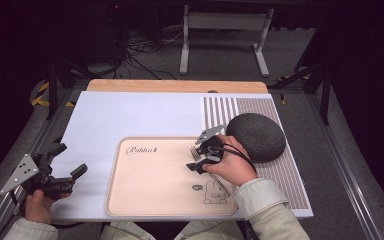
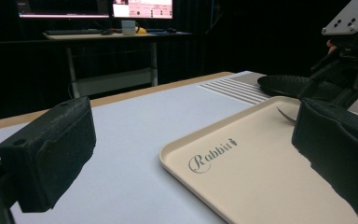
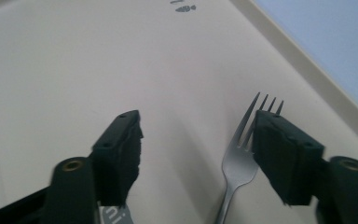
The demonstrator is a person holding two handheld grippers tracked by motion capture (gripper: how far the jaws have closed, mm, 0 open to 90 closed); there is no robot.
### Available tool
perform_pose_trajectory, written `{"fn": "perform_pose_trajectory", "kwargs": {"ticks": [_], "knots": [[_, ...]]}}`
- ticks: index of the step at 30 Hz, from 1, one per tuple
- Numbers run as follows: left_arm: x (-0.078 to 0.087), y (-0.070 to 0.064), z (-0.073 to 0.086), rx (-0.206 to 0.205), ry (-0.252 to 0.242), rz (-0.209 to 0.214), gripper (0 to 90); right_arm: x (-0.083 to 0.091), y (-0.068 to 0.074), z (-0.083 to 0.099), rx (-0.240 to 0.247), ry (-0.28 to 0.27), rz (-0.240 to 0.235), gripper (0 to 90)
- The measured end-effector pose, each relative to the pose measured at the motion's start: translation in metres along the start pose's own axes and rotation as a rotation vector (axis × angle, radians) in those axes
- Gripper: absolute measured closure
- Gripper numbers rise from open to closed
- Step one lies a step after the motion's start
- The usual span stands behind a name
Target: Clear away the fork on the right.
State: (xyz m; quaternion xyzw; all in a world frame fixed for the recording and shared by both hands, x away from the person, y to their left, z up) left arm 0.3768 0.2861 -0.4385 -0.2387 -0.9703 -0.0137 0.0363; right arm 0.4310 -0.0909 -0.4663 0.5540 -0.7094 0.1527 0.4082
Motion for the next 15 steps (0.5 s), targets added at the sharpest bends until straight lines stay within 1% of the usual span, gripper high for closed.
{"fn": "perform_pose_trajectory", "kwargs": {"ticks": [2,3,4,5,7,9,10,11,13,15], "knots": [[0.0,0.0,0.0,0.0,0.001,0.0,0.4,0.0,0.001,0.0,0.033,0.026,0.0,47.7],[0.0,0.0,0.0,-0.002,0.0,0.0,0.4,0.0,0.002,0.0,0.043,0.039,-0.001,55.9],[0.0,0.0,0.0,0.001,0.001,0.0,0.4,0.0,0.002,0.001,0.057,0.055,0.0,67.0],[0.0,0.0,0.0,0.001,0.001,0.001,0.4,0.0,0.002,0.001,0.066,0.066,0.005,75.3],[0.0,0.0,0.0,0.0,0.0,0.0,0.3,-0.001,0.002,0.0,0.086,0.077,-0.002,85.4],[0.0,0.0,0.0,0.001,0.001,0.0,0.4,-0.002,0.0,0.0,0.107,0.092,0.004,90.0],[0.0,0.0,0.0,0.001,0.001,0.0,0.3,-0.003,-0.002,0.0,0.126,0.101,0.007,90.0],[0.0,0.0,0.0,0.001,0.002,0.001,0.4,-0.005,-0.003,0.001,0.134,0.111,0.001,90.0],[0.0,0.0,0.0,0.002,0.002,0.001,0.3,-0.008,-0.005,0.003,0.158,0.136,0.004,90.0],[0.0,0.0,0.0,0.002,0.002,0.001,0.4,-0.011,-0.007,0.006,0.188,0.17,0.005,90.0]]}}
Point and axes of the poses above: each handheld gripper's, and its own axes: x roughly backward along the jaws, z roughly out of its underside, y roughly to its left, the point moved 8 cm from there along -x, roughly forward along the jaws, and after that the axes turned 14 degrees about -z, right-handed, at the moved point
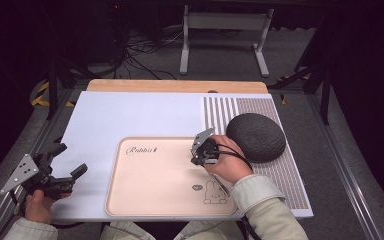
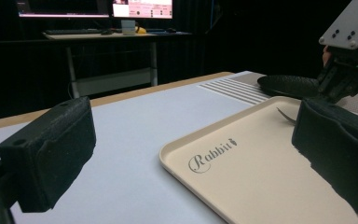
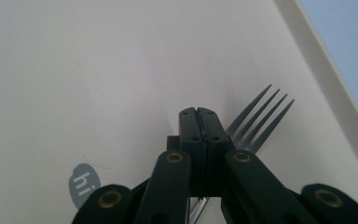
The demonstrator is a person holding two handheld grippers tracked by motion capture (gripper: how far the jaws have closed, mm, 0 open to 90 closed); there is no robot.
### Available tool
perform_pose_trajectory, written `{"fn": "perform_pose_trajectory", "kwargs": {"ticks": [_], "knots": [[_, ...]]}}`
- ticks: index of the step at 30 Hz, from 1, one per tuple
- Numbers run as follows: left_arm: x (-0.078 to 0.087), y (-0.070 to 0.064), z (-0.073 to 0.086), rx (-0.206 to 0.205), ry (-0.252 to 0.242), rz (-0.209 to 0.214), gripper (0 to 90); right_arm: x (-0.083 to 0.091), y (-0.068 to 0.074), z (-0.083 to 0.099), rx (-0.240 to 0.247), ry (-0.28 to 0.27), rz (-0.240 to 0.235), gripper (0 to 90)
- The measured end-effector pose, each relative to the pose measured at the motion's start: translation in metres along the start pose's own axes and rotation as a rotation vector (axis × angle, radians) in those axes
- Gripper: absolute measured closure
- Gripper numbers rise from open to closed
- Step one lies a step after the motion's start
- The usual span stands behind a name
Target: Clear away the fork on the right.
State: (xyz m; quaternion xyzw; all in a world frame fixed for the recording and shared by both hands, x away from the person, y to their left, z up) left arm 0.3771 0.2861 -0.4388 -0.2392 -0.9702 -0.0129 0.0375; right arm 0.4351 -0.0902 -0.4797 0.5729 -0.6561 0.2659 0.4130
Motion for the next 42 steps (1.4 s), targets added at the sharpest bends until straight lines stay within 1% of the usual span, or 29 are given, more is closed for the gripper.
{"fn": "perform_pose_trajectory", "kwargs": {"ticks": [2,4,5,7,8,13,15,17,18,19,23,27,28,30,32,33,35,38,40,42], "knots": [[0.0,0.0,0.0,0.0,-0.001,0.0,0.4,-0.004,-0.002,0.002,0.016,0.018,-0.002,90.0],[0.0,0.0,0.0,0.001,-0.002,0.0,0.4,-0.007,-0.002,0.004,0.041,0.039,-0.014,90.0],[0.0,0.0,0.0,0.001,-0.002,0.0,0.4,-0.009,-0.002,0.005,0.045,0.054,-0.021,90.0],[0.0,0.0,0.0,0.001,-0.002,0.0,0.4,-0.011,-0.002,0.006,0.047,0.062,-0.015,90.0],[0.0,0.0,0.0,0.001,-0.002,0.001,0.4,-0.012,-0.004,0.007,0.059,0.069,-0.009,90.0],[0.0,0.0,0.0,0.0,-0.002,0.0,0.4,-0.013,-0.006,0.01,0.052,0.087,-0.004,90.0],[0.0,0.0,0.0,0.0,-0.002,0.0,0.4,-0.013,-0.008,0.011,0.063,0.096,0.005,90.0],[0.0,0.0,0.0,-0.001,-0.002,0.001,0.3,-0.013,-0.007,0.012,0.045,0.106,0.001,90.0],[0.0,0.0,0.0,-0.001,-0.002,0.001,0.4,-0.013,-0.008,0.013,0.048,0.115,0.001,90.0],[0.0,0.0,0.0,-0.001,-0.003,0.0,0.3,-0.014,-0.008,0.013,0.042,0.111,0.011,90.0],[0.0,0.0,0.0,-0.002,-0.003,0.0,0.4,-0.014,-0.01,0.014,0.036,0.111,0.008,90.0],[0.0,0.0,-0.001,-0.001,-0.003,0.0,0.3,-0.013,-0.011,0.015,0.022,0.112,0.021,90.0],[0.0,0.0,-0.001,-0.001,-0.003,0.0,0.4,-0.012,-0.012,0.015,0.015,0.113,0.014,90.0],[0.0,0.0,-0.001,0.0,-0.004,0.0,0.3,-0.011,-0.014,0.017,-0.008,0.111,0.027,90.0],[0.0,0.0,-0.001,-0.001,-0.003,-0.001,0.4,-0.01,-0.015,0.018,-0.015,0.11,0.035,90.0],[0.0,0.0,-0.001,-0.001,-0.003,0.0,0.4,-0.009,-0.016,0.02,-0.031,0.112,0.039,90.0],[0.0,0.0,-0.001,-0.001,-0.003,0.0,0.4,-0.007,-0.018,0.022,-0.045,0.113,0.04,90.0],[0.0,0.0,-0.001,-0.001,-0.003,-0.001,0.4,-0.004,-0.02,0.026,-0.084,0.103,0.05,90.0],[0.001,0.0,-0.001,-0.001,-0.003,-0.001,0.4,-0.003,-0.021,0.027,-0.093,0.097,0.056,90.0],[0.0,0.0,-0.001,0.0,-0.003,-0.001,0.4,-0.001,-0.023,0.029,-0.113,0.092,0.066,90.0]]}}
Point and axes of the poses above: each handheld gripper's, and its own axes: x roughly backward along the jaws, z roughly out of its underside, y roughly to its left, the point moved 8 cm from there along -x, roughly forward along the jaws, and after that the axes turned 14 degrees about -z, right-handed, at the moved point
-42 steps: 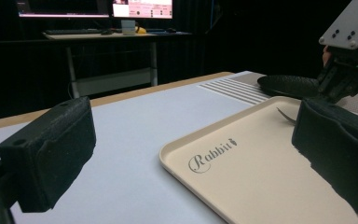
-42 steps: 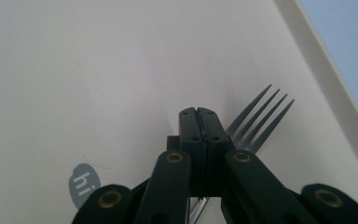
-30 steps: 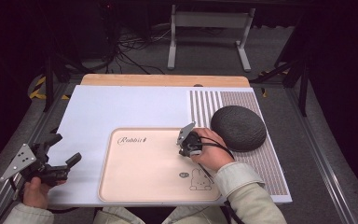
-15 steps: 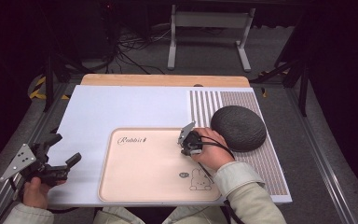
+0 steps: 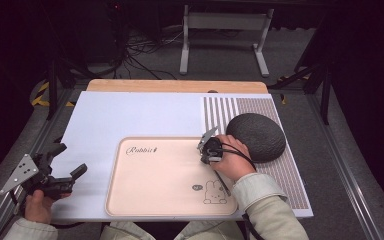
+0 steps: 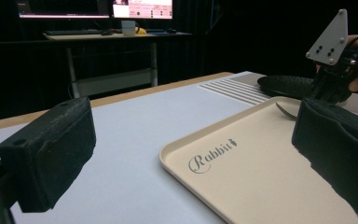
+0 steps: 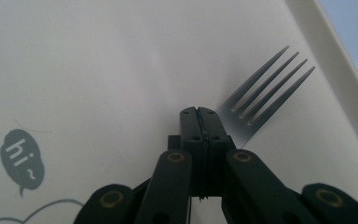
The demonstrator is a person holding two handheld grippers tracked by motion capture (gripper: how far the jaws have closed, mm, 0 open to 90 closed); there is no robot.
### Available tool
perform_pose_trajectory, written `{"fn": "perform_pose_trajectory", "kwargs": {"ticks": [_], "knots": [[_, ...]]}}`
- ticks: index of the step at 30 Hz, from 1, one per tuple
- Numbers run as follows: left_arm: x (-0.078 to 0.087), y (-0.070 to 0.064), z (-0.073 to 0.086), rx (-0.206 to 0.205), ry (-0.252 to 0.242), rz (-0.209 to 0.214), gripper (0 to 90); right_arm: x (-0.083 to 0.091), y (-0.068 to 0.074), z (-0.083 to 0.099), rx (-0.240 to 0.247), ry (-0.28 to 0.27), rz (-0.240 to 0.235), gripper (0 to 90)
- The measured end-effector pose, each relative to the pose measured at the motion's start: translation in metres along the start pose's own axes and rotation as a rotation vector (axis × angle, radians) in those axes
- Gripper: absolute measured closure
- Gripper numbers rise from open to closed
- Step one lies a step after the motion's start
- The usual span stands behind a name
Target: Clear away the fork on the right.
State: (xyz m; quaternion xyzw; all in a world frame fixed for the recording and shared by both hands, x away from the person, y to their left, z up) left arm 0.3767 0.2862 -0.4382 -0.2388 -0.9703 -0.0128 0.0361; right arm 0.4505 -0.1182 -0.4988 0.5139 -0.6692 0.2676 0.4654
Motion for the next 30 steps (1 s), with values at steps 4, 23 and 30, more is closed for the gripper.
{"fn": "perform_pose_trajectory", "kwargs": {"ticks": [4,23,30], "knots": [[0.0,0.0,0.0,-0.001,0.0,0.0,0.4,0.002,-0.003,0.003,-0.046,-0.003,0.012,90.0],[0.0,0.0,0.0,0.001,0.002,-0.002,0.4,0.011,-0.011,0.018,-0.176,-0.019,0.04,90.0],[0.0,0.0,0.0,0.001,0.003,-0.002,0.3,0.014,-0.012,0.022,-0.212,-0.02,0.049,90.0]]}}
Point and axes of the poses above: each handheld gripper's, and its own axes: x roughly backward along the jaws, z roughly out of its underside, y roughly to its left, the point moved 8 cm from there along -x, roughly forward along the jaws, and after that the axes turned 14 degrees about -z, right-handed, at the moved point
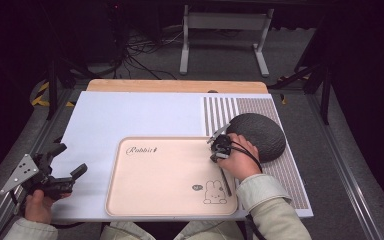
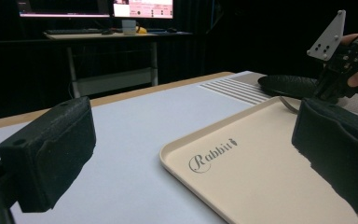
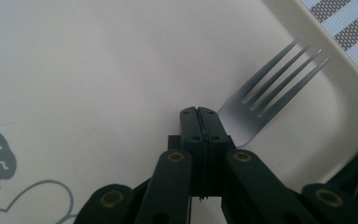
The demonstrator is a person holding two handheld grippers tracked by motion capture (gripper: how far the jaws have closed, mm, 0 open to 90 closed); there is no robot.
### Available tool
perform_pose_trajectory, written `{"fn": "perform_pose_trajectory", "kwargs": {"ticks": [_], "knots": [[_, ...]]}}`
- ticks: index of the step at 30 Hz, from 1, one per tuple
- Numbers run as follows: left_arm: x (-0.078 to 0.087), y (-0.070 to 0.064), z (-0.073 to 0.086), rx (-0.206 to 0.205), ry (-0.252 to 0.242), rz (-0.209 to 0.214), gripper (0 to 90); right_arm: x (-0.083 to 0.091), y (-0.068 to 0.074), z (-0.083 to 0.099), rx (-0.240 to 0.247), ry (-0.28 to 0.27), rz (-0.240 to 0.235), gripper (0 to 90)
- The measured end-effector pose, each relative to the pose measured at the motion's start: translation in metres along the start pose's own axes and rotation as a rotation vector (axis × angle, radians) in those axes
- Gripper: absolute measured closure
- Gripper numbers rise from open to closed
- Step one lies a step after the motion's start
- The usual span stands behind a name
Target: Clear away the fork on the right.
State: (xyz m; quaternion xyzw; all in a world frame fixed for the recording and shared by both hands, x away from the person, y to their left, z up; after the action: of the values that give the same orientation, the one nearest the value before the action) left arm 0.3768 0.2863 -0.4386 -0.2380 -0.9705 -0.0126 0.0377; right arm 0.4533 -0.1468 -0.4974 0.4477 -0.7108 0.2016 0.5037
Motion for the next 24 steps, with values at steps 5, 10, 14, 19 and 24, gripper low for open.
{"fn": "perform_pose_trajectory", "kwargs": {"ticks": [5,10,14,19,24], "knots": [[0.0,0.0,0.0,0.0,0.0,0.0,0.4,0.003,-0.002,0.004,-0.03,0.001,0.01,90.0],[0.0,0.0,0.0,0.001,0.0,-0.002,0.3,0.005,-0.002,0.008,-0.049,0.009,0.014,90.0],[0.0,0.0,0.0,-0.001,-0.001,-0.001,0.4,0.006,-0.002,0.01,-0.062,0.013,0.019,90.0],[0.0,0.0,0.0,0.0,0.0,-0.001,0.4,0.007,-0.003,0.013,-0.076,0.018,0.022,90.0],[0.0,0.0,0.0,-0.001,-0.001,-0.001,0.4,0.009,-0.003,0.015,-0.085,0.018,0.023,90.0]]}}
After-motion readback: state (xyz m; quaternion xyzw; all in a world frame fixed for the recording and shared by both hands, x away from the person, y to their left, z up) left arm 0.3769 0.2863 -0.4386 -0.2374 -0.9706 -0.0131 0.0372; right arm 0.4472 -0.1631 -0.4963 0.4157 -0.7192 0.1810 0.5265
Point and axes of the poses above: each handheld gripper's, and its own axes: x roughly backward along the jaws, z roughly out of its underside, y roughly to its left, the point moved 8 cm from there along -x, roughly forward along the jaws, and after that the axes turned 14 degrees about -z, right-handed, at the moved point
